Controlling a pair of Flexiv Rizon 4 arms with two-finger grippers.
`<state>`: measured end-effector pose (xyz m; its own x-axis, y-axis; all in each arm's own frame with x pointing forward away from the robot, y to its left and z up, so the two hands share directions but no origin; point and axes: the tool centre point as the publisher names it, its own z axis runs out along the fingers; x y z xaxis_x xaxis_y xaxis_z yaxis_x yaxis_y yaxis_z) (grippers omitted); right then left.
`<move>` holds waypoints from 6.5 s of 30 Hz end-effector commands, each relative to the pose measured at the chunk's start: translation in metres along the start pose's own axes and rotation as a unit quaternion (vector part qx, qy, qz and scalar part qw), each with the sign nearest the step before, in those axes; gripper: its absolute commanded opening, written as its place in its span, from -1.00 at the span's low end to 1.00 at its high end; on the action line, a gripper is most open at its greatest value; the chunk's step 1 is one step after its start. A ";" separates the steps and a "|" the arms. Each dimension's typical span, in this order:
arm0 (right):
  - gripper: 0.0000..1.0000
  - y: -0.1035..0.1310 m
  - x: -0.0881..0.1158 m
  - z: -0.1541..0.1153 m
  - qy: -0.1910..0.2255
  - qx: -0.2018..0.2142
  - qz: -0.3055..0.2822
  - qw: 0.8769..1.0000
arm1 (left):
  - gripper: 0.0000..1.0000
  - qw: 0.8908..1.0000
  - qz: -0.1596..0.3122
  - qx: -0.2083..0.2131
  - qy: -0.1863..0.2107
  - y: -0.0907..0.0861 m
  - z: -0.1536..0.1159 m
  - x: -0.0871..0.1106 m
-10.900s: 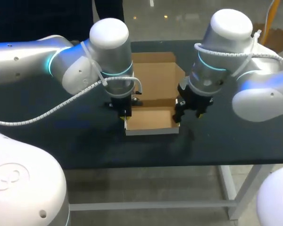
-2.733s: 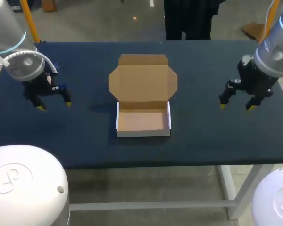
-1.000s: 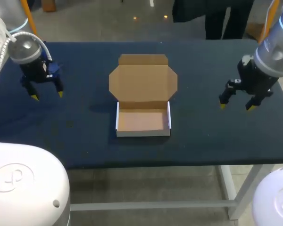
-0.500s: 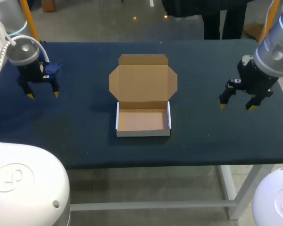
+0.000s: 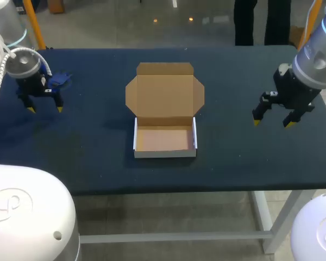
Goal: Assemble the packaging by folding the flat box into shape, placing the metal phone stand inside, and closing the box properly
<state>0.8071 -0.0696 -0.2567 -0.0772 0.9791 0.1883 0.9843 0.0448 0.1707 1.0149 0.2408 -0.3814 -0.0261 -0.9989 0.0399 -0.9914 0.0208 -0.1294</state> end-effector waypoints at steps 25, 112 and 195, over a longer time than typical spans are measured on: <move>1.00 0.000 0.000 -0.002 -0.001 0.002 0.000 1.000 | 1.00 1.000 0.010 0.017 -0.016 -0.046 0.020 -0.011; 1.00 0.000 0.000 -0.002 -0.001 0.002 0.000 1.000 | 1.00 0.997 0.077 0.027 -0.005 -0.112 0.031 -0.034; 1.00 0.000 0.000 -0.002 -0.001 0.002 0.000 1.000 | 1.00 0.986 0.166 0.023 0.005 -0.156 0.035 -0.017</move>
<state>0.8072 -0.0694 -0.2562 -0.0770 0.9792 0.1876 0.9844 0.0449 0.1700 1.1694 0.2534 -0.3948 -0.3486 -0.9373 -0.0051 -0.9195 0.3430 -0.1920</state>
